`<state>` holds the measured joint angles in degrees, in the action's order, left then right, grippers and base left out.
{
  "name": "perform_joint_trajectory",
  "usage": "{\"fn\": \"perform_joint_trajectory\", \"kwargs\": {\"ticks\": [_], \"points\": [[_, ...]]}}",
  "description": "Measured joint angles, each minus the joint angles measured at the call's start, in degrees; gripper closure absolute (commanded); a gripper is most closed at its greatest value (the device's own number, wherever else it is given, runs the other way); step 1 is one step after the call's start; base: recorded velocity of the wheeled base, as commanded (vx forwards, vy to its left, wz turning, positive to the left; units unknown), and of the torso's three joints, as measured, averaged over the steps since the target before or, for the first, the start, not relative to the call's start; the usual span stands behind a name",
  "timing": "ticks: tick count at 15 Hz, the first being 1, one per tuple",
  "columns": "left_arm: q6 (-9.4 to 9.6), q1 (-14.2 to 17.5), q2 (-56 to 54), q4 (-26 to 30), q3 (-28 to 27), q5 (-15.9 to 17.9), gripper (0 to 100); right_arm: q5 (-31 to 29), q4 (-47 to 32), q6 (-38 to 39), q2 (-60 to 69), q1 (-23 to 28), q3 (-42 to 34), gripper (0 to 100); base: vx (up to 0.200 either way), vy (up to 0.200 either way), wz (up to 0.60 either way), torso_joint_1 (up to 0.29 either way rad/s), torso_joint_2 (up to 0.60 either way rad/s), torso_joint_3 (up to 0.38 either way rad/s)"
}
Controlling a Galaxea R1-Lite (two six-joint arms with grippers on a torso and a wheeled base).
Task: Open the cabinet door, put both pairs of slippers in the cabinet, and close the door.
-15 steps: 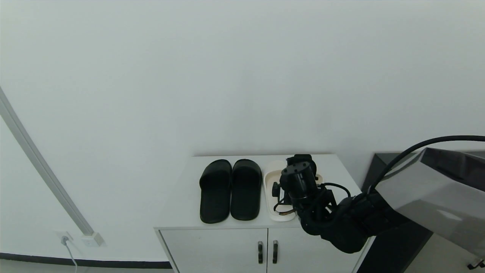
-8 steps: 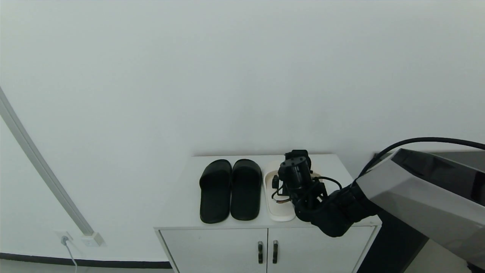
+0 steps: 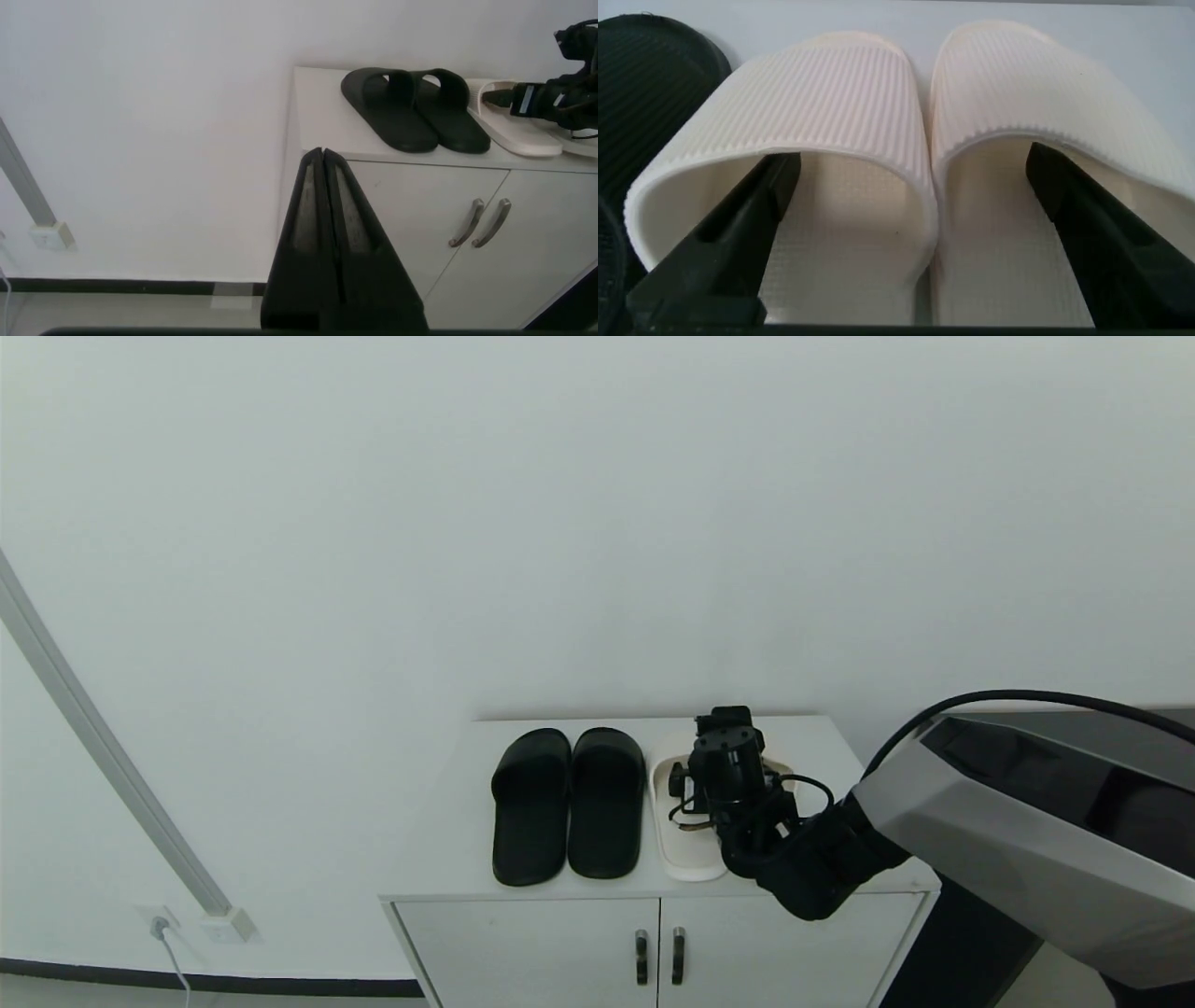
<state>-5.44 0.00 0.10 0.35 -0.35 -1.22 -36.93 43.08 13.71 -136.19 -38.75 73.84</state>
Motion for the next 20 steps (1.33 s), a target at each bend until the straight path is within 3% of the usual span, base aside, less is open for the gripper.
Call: {"fn": "perform_joint_trajectory", "kwargs": {"ticks": [12, 16, 20], "points": [[0.09, 0.0, 0.0, -0.1, 0.1, 0.0, 100, -0.2, 2.6, -4.3, 1.1, 0.8, -0.9, 100, 0.0, 0.0, 0.0, 0.0, 0.0, 0.0], [0.09, 0.0, 0.0, -0.2, 0.2, 0.0, 100, 2.7, 6.3, -8.8, 9.0, 0.3, -9.4, 100, 0.0, 0.0, 0.0, 0.0, 0.0, 0.0], [0.11, 0.0, 0.0, -0.2, 0.2, 0.0, 100, 14.8, 6.9, -10.1, 22.1, -2.0, -24.9, 100, 0.0, 0.0, 0.0, 0.0, 0.0, 0.0]]}}
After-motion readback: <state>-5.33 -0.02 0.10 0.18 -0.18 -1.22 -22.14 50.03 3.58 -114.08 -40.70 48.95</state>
